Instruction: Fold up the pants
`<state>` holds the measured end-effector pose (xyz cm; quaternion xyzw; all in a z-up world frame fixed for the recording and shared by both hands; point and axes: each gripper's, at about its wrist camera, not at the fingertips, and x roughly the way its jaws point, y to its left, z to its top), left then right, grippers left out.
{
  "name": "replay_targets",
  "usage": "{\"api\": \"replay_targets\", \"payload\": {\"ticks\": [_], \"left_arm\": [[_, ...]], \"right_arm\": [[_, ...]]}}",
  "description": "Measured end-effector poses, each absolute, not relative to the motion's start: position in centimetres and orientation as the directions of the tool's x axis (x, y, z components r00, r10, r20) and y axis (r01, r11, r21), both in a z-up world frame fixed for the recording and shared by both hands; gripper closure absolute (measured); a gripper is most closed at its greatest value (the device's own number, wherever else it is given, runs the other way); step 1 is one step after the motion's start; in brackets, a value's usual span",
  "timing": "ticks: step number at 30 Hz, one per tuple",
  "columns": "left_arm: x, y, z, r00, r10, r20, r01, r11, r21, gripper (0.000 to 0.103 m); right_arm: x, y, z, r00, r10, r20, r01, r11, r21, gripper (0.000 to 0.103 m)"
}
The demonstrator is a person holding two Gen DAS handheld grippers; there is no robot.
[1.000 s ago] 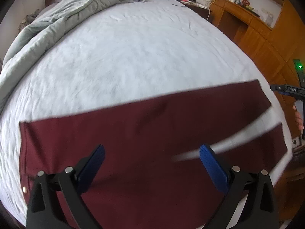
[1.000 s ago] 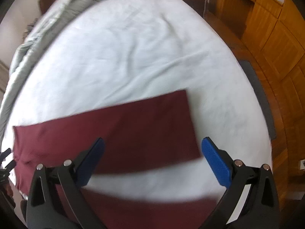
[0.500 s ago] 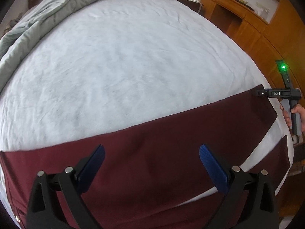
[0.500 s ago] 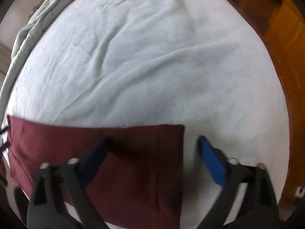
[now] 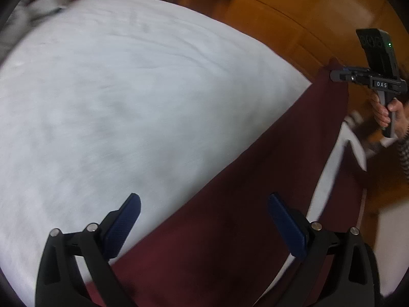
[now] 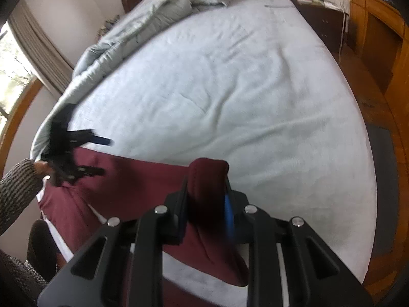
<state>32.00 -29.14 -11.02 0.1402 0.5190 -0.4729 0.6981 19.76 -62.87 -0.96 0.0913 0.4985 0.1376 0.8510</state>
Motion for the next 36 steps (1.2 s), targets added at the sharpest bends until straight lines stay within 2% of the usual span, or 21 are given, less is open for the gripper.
{"api": "replay_targets", "payload": {"ticks": [6, 8, 10, 12, 15, 17, 18, 20, 24, 28, 36], "left_arm": [[32.9, -32.2, -12.5, -0.226, -0.538, -0.812, 0.775, 0.406, -0.484, 0.006], [32.5, -32.4, -13.1, -0.311, -0.51, -0.802, 0.738, 0.403, -0.542, 0.026], [31.8, -32.2, -13.4, -0.313, -0.457, -0.833, 0.742, 0.429, -0.514, 0.072], [31.1, -31.8, -12.9, -0.278, -0.435, -0.856, 0.751, 0.457, -0.476, 0.083], [29.0, -31.3, -9.6, -0.092, -0.449, -0.889, 0.765, 0.54, -0.352, 0.086], [26.1, -31.2, -7.2, 0.102, -0.407, -0.908, 0.772, 0.608, -0.186, 0.086], [23.1, -31.8, -5.7, 0.239, -0.356, -0.903, 0.769, 0.637, -0.048, 0.087], [18.1, -32.8, -4.7, 0.358, -0.304, -0.883, 0.763, 0.641, 0.088, 0.087], [11.3, -32.0, -6.0, 0.373, -0.287, -0.882, 0.786, 0.603, 0.136, 0.086], [4.8, -33.4, -9.3, 0.365, -0.256, -0.895, 0.809, 0.563, 0.169, 0.086], [0.8, -31.3, -12.2, 0.411, -0.241, -0.879, 0.788, 0.578, 0.21, 0.084]], "right_arm": [[18.8, -62.9, 1.5, 0.51, 0.357, -0.782, -0.162, 0.933, 0.32, 0.081], [18.2, -63.1, 1.7, 0.517, 0.359, -0.777, -0.158, 0.932, 0.325, 0.081], [18.0, -63.2, 1.8, 0.524, 0.352, -0.776, -0.146, 0.934, 0.325, 0.081], [17.6, -63.2, 1.6, 0.529, 0.334, -0.78, -0.126, 0.94, 0.318, 0.081], [16.6, -62.9, 1.2, 0.54, 0.297, -0.788, -0.102, 0.952, 0.289, 0.08], [15.6, -62.9, 1.2, 0.556, 0.275, -0.784, -0.087, 0.958, 0.274, 0.079], [14.8, -62.8, 1.3, 0.57, 0.249, -0.783, -0.07, 0.964, 0.256, 0.079], [12.9, -62.9, 0.9, 0.583, 0.213, -0.784, -0.051, 0.973, 0.227, 0.08], [8.0, -63.1, -1.3, 0.57, 0.191, -0.799, -0.001, 0.973, 0.231, 0.081], [1.6, -63.3, -4.4, 0.55, 0.182, -0.815, 0.087, 0.958, 0.272, 0.081], [-7.6, -63.5, -7.8, 0.589, 0.173, -0.789, 0.243, 0.894, 0.377, 0.081]]}}
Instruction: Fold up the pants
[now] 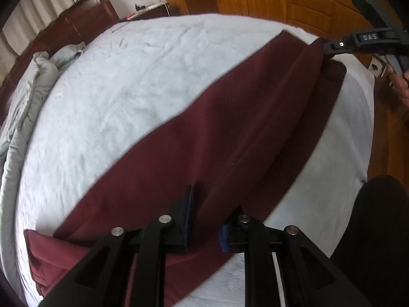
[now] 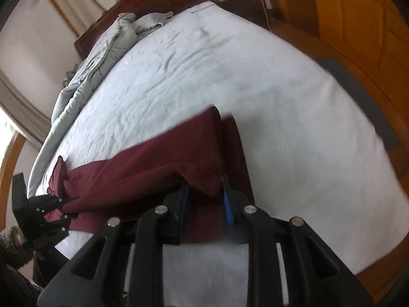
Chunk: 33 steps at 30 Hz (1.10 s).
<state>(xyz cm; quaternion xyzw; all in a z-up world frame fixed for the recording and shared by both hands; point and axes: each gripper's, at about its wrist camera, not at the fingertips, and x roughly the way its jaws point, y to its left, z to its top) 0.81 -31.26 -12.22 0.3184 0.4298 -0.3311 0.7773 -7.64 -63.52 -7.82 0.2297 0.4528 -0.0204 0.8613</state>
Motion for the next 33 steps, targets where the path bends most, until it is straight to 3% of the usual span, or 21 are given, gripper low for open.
{"api": "replay_targets", "payload": {"ticks": [6, 11, 12, 13, 14, 18, 21, 24, 30, 33], "left_arm": [[0.3, -31.7, -14.6, 0.461, -0.216, -0.861, 0.78, 0.562, 0.276, 0.084], [0.8, -30.9, -13.1, 0.423, -0.284, -0.86, 0.775, 0.605, 0.182, 0.081], [0.6, -31.0, -13.4, 0.421, -0.276, -0.864, 0.779, 0.598, 0.188, 0.078], [0.4, -31.4, -14.1, 0.417, -0.257, -0.872, 0.784, 0.587, 0.203, 0.077], [0.2, -31.7, -14.9, 0.429, -0.238, -0.871, 0.785, 0.575, 0.229, 0.077], [-0.3, -32.1, -15.2, 0.455, -0.241, -0.857, 0.777, 0.577, 0.251, 0.075], [-0.2, -32.2, -15.2, 0.445, -0.246, -0.861, 0.774, 0.589, 0.232, 0.073], [-0.5, -32.3, -15.3, 0.45, -0.245, -0.859, 0.772, 0.59, 0.236, 0.072], [0.7, -30.3, -14.0, 0.388, -0.284, -0.877, 0.777, 0.612, 0.146, 0.065], [0.3, -28.0, -11.6, 0.339, -0.341, -0.877, 0.777, 0.627, 0.057, 0.055]], "right_arm": [[-7.9, -62.7, -8.9, 0.571, 0.149, -0.808, 0.29, 0.883, 0.368, 0.08], [-10.3, -62.3, -6.6, 0.603, 0.119, -0.789, 0.285, 0.891, 0.352, 0.079], [-10.4, -62.4, -6.9, 0.582, 0.105, -0.806, 0.298, 0.895, 0.332, 0.069], [-10.3, -62.2, -7.9, 0.528, 0.067, -0.846, 0.327, 0.904, 0.276, 0.047], [-10.2, -62.0, -8.7, 0.477, 0.025, -0.879, 0.352, 0.91, 0.217, 0.045], [-11.6, -61.1, -7.5, 0.487, 0.015, -0.873, 0.393, 0.889, 0.234, 0.046], [-12.4, -60.0, -4.0, 0.613, 0.026, -0.79, 0.38, 0.867, 0.323, 0.047], [-10.1, -56.7, -2.0, 0.684, 0.124, -0.718, 0.269, 0.873, 0.406, 0.046], [-4.9, -53.1, -10.4, 0.418, 0.157, -0.895, 0.318, 0.897, 0.307, 0.056], [-4.9, -53.1, -10.4, 0.426, 0.158, -0.891, 0.346, 0.881, 0.322, 0.055]]}}
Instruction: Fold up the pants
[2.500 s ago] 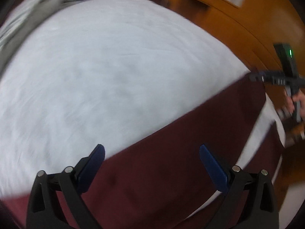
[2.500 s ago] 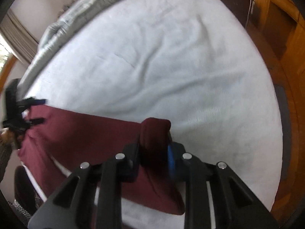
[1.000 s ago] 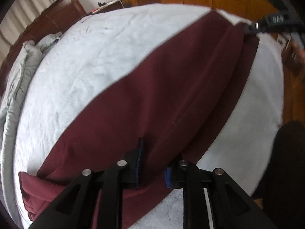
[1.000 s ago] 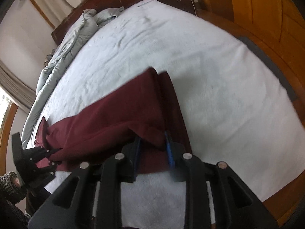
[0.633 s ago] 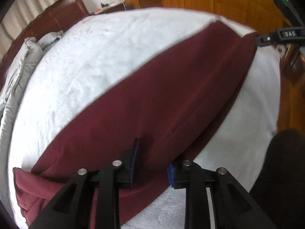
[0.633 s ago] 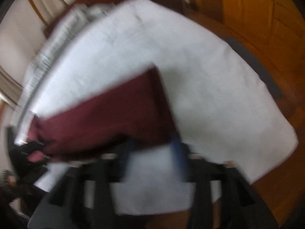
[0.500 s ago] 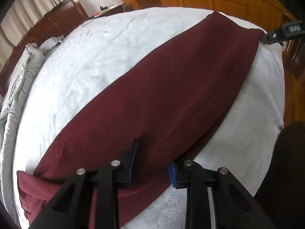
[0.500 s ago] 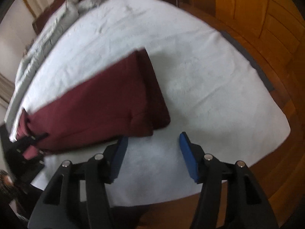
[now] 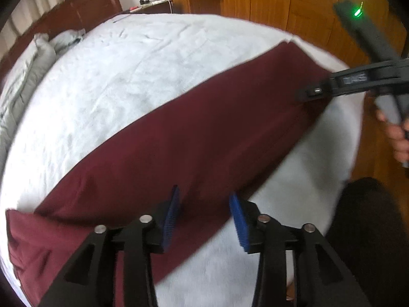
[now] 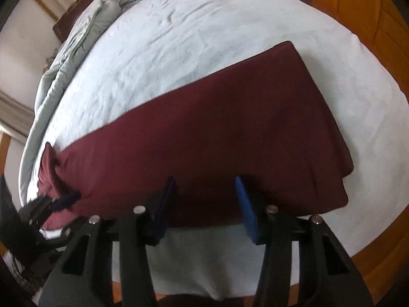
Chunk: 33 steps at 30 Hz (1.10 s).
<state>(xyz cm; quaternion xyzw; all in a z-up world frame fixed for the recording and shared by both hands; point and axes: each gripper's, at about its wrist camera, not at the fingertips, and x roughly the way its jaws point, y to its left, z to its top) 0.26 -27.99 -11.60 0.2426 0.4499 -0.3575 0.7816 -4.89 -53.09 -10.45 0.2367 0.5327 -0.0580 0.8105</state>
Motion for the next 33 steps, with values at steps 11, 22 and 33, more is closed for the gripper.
{"api": "replay_targets", "payload": {"ticks": [11, 22, 33], "left_arm": [[5.5, -5.5, -7.1, 0.369, -0.199, -0.908, 0.355, 0.933, -0.06, 0.036], [7.6, 3.0, -6.4, 0.368, -0.186, -0.911, 0.239, 0.966, -0.101, 0.036], [17.4, 4.6, -5.8, 0.257, -0.133, -0.957, 0.142, 0.985, -0.099, 0.028]], "right_arm": [[2.8, -28.5, -5.0, 0.367, 0.405, -0.838, -0.248, 0.91, 0.332, 0.024], [6.9, -22.0, -9.9, 0.268, 0.352, -0.897, -0.272, 0.921, 0.28, 0.04], [4.9, -22.0, -11.1, 0.201, 0.431, -0.88, -0.358, 0.868, 0.344, 0.094]]}}
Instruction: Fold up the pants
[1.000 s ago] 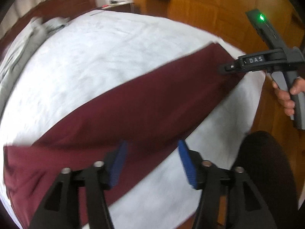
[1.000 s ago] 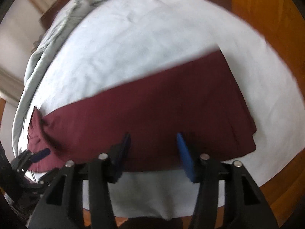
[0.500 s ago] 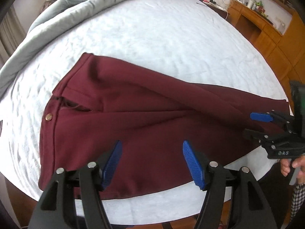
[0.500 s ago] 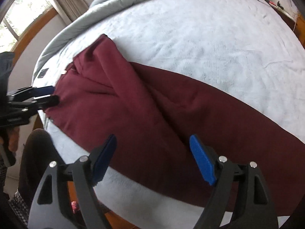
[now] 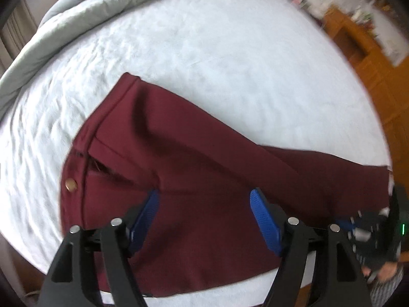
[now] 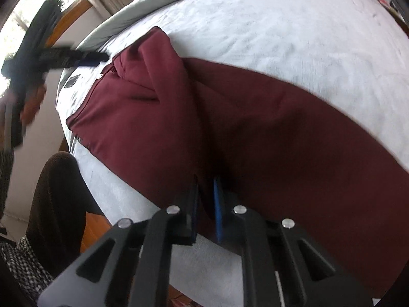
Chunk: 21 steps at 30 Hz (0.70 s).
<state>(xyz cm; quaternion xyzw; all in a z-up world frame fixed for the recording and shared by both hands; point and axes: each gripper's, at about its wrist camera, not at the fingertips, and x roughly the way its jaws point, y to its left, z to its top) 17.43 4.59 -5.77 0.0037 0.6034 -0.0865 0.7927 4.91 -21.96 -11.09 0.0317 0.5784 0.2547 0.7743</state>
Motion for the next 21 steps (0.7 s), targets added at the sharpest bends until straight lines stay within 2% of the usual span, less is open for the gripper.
{"api": "replay_targets", "payload": {"ticks": [5, 8, 14, 16, 18, 20, 21], "left_arm": [[24.5, 2.6, -8.5, 0.038, -0.102, -0.994, 0.071, 0.993, -0.099, 0.028], [27.7, 1.8, -10.3, -0.045, -0.043, -0.998, 0.028, 0.999, -0.044, 0.028], [31.8, 0.3, -12.5, -0.122, 0.013, -0.992, -0.023, 1.0, 0.016, 0.027], [32.6, 0.0, -13.3, -0.144, 0.038, -0.989, -0.022, 0.999, 0.041, 0.023], [33.3, 0.0, -14.8, -0.197, 0.084, -0.977, -0.032, 0.995, 0.092, 0.023], [33.6, 0.6, -15.8, -0.227, 0.111, -0.968, -0.063, 0.99, 0.129, 0.028], [33.6, 0.8, -16.1, -0.234, 0.118, -0.965, -0.075, 0.988, 0.138, 0.039]], "right_arm": [[4.9, -23.0, -12.5, 0.221, 0.476, -0.851, -0.322, 0.86, 0.397, 0.094], [4.8, -23.7, -12.7, 0.23, 0.503, -0.833, -0.319, 0.848, 0.424, 0.094], [4.6, -24.4, -12.7, 0.239, 0.524, -0.818, -0.33, 0.836, 0.439, 0.093], [4.5, -24.8, -12.8, 0.241, 0.536, -0.809, -0.325, 0.83, 0.453, 0.093], [4.5, -25.0, -12.7, 0.244, 0.542, -0.804, -0.322, 0.828, 0.46, 0.093], [4.4, -25.2, -12.7, 0.247, 0.541, -0.804, -0.323, 0.828, 0.458, 0.093], [4.4, -25.2, -12.6, 0.249, 0.539, -0.805, -0.325, 0.829, 0.455, 0.093]]}}
